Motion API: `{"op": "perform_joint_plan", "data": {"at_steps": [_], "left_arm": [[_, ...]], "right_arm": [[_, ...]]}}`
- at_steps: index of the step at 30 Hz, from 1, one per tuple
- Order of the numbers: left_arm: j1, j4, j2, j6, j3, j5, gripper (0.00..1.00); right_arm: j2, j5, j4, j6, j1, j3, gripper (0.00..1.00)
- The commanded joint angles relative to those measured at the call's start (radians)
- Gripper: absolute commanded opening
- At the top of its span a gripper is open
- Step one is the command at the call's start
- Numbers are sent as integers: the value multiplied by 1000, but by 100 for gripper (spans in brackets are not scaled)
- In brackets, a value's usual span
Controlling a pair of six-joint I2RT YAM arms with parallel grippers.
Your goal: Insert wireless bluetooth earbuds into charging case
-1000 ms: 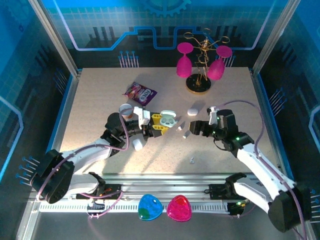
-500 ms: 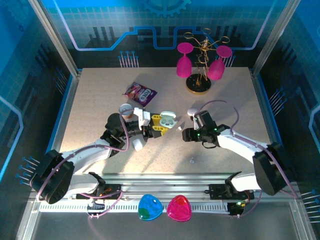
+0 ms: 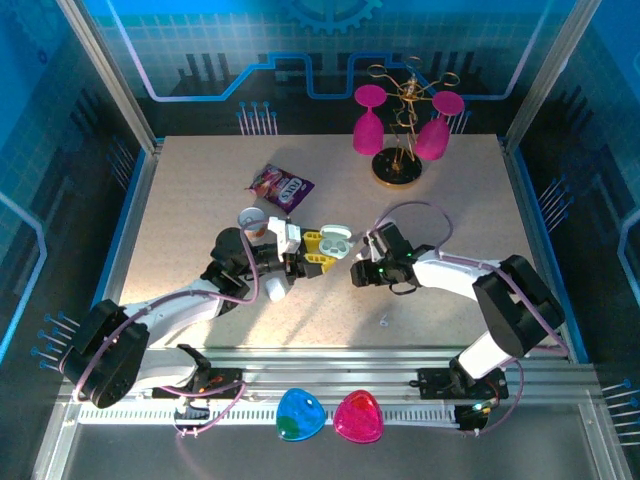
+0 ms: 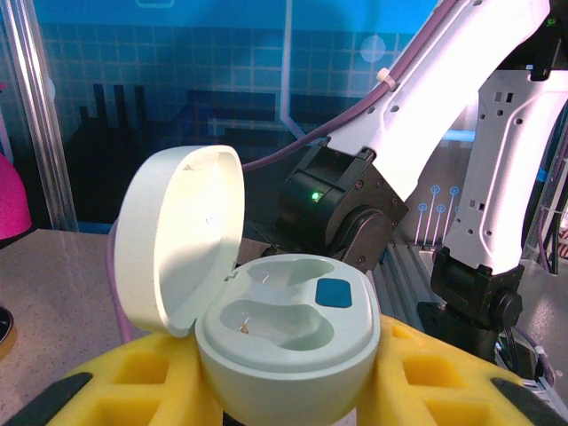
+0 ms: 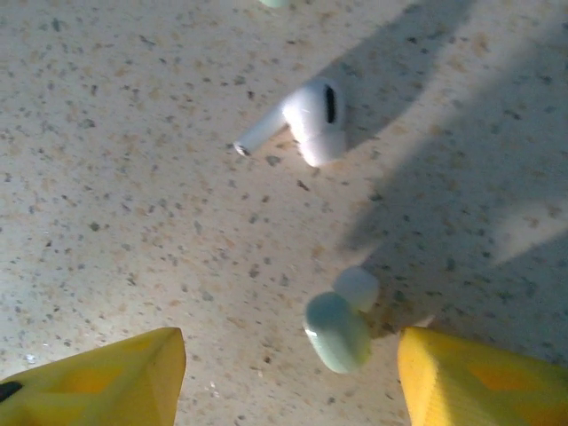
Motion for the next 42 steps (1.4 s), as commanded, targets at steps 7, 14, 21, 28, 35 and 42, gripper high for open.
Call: {"op": "perform_joint_plan", "data": {"at_steps": [7,14,21,28,35,42], "left_arm": [[5,-7,-37,37,-14,-9,26],[5,-10,-35,41,-11,-8,27],[5,-16,-41,47,-11,-7,27],[5,-33,-48,54,-12,-9,27],[5,-16,-26,57,-9,-4,27],[5,-16,-26,59,-10,-4,27]], "right_arm": [[12,-53,4,29,59,50,59],[-26,-38,10,11,71,62,59],[5,8,-20,-36,13,82,61],[63,-83,7,-76,-50,94,61],[85,-214,79,-97,-63,48,60],[43,-251,104,-86,-62,-15,59]]}}
